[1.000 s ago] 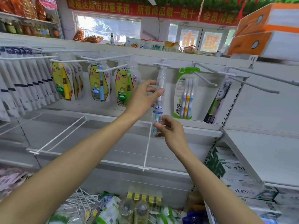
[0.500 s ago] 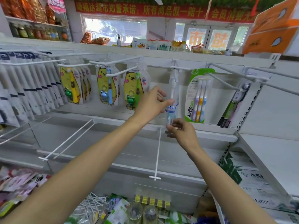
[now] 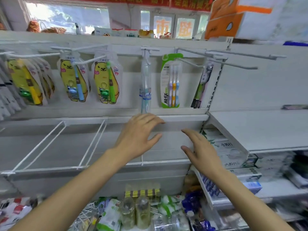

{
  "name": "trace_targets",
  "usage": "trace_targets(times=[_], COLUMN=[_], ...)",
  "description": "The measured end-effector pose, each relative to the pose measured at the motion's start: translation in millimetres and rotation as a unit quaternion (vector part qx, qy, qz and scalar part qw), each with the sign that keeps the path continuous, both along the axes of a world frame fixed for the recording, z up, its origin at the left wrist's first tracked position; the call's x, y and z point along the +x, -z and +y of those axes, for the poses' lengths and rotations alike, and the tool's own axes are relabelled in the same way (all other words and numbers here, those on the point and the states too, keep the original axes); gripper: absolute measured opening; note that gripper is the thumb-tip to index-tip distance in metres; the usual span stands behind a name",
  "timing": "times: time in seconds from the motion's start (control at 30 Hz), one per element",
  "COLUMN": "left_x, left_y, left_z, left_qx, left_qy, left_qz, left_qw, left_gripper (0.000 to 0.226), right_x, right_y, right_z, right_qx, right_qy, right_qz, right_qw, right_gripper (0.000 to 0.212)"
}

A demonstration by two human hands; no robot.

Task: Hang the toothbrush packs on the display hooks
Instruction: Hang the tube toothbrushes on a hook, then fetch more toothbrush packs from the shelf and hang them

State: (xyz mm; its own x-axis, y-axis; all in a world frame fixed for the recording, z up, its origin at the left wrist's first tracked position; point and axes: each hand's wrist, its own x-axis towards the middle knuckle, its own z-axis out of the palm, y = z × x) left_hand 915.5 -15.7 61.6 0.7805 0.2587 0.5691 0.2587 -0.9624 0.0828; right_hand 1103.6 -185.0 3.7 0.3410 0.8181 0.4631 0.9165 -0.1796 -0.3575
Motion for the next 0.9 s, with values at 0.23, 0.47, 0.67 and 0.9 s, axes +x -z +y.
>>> trace_targets(times=[0.23, 0.47, 0.67, 0.9], left_x=[46.4, 107.9, 174.1, 262.6], left_y=[12.5, 18.6, 23.6, 33.5], left_z=[-56.3, -139.7, -219.9, -316.6], left_qx=[0.027, 0.019, -0.002, 0.009], left_qy=[0.089, 0.170, 0.226, 0.220], left_qz=[0.061, 0.066, 0.044, 0.046], left_qw=[0.994, 0.983, 0.973, 0.974], left_gripper=[0.069, 0.077, 0.062, 0.065], right_x=[13.3, 40.6, 78.9, 151.1], right_y=[-9.5, -16.5, -17.5, -22.3], right_z=[-87.6, -192.1, -282.9, -388.0], right_qx=[0.000, -0.010, -0.023, -0.038], right_qy=[0.102, 0.186, 0.227, 0.258], right_qz=[-0.062, -0.069, -0.078, -0.095], right_qw=[0.993, 0.980, 0.971, 0.961], right_gripper=[0.053, 0.060, 0.059, 0.060])
